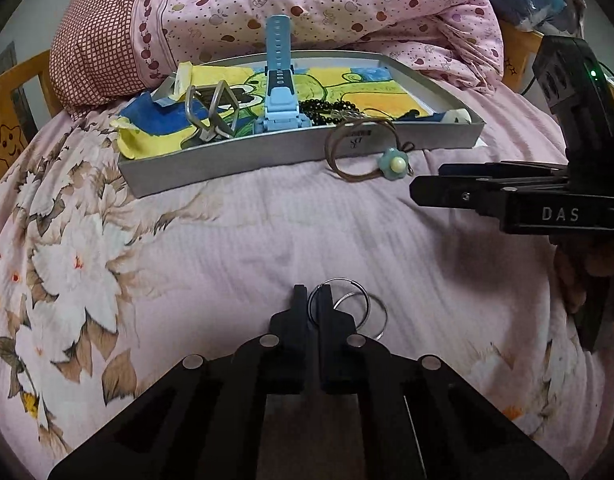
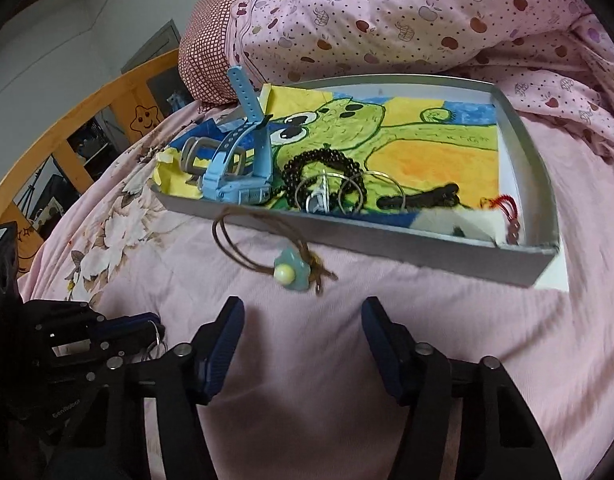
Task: Organize jewelry
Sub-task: 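Grasp the two silver rings with the left tool while the right tool grips the cord bracelet, then carry the rings and cord bracelet over the tray and open both tools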
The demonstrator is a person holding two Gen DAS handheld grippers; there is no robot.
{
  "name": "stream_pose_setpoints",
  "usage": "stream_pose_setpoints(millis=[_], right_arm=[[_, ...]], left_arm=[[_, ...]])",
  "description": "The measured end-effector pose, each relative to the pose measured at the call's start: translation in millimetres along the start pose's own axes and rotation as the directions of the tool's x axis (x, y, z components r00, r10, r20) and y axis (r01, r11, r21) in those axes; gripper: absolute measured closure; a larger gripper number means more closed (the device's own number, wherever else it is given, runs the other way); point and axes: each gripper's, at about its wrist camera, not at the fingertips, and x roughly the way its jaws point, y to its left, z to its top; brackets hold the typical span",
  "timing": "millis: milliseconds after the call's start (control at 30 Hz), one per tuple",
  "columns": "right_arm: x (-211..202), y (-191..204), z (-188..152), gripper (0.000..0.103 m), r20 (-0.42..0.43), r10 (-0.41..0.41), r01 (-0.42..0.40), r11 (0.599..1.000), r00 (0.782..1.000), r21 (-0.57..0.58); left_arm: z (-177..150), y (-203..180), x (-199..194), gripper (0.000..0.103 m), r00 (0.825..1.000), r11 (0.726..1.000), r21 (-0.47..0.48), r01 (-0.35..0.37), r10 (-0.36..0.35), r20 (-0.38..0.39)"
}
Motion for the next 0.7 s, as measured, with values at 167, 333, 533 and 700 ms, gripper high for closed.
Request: stream_pose_setpoints(millis=[167, 333, 533, 700], right_arm=[[8.4, -4.8, 7.6, 0.057, -0.009, 0.022, -0.022, 0.999, 1.0, 0.025], [17.4, -7.7, 14.0, 0.062, -0.019, 0.037, -0.036, 0.998, 0.999, 0.048], [23.9, -4.9, 18.4, 0.078, -0.014, 0.027, -0.026, 0.998, 1.0, 0.053], [15.4, -0.2, 16.0, 0.081, 0.013, 0.022, -0.022, 0.999, 1.0, 0.035]], left_arm=[[11.2, 6.7, 7.5, 0.1, 1.0, 1.0, -0.025, 0.006, -0.006, -0.001], [18.5, 11.1, 12.7, 0.1, 1.0, 0.999, -0.04, 0.01, -0.01, -0.003], [23.6, 12.7, 15.8, 0.1, 1.0, 0.999, -0.045, 0.011, -0.012, -0.003], [27.9, 14.3, 14.8, 0.1, 1.0, 0.998, -0.06, 0.012, -0.012, 0.004]])
